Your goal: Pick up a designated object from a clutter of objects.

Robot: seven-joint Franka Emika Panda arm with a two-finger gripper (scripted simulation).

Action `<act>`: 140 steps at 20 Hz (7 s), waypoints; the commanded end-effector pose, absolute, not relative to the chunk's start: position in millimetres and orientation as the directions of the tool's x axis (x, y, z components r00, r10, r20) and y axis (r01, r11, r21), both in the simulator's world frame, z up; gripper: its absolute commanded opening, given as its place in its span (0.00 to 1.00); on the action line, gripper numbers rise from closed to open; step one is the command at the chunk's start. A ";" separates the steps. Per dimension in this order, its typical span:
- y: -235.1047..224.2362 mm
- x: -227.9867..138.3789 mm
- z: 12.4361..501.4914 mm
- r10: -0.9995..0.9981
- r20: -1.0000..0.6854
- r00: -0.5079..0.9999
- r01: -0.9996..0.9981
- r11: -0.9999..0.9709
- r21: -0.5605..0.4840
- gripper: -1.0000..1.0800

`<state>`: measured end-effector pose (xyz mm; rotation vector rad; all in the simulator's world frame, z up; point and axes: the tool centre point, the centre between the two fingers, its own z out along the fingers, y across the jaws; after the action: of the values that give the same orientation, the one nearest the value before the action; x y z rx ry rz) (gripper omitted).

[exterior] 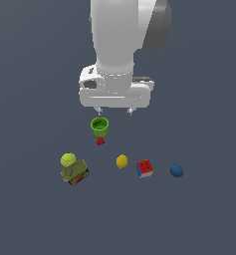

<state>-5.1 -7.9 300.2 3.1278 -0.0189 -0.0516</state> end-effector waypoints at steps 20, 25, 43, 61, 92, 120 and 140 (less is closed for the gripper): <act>0.0 4.9 277.6 0.050 -0.055 0.997 0.051 -0.999 0.020 0.96; -29.0 20.3 253.5 0.041 -0.047 0.998 0.041 -0.999 0.005 0.96; -203.9 47.5 113.4 -0.014 -0.005 1.000 -0.014 -1.000 -0.007 0.96; -230.5 42.0 67.7 -0.023 -0.001 1.000 -0.023 -1.000 0.000 0.96; -208.1 34.4 61.6 -0.021 0.000 1.000 -0.021 -1.000 0.000 0.00; 18.8 -41.2 256.9 -0.022 0.000 1.000 -0.022 -1.000 0.004 0.00; 145.0 -74.8 366.4 -0.021 0.000 1.000 -0.021 -1.000 0.001 0.00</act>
<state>-74.3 141.8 362.9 3.1403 -0.0315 -0.0009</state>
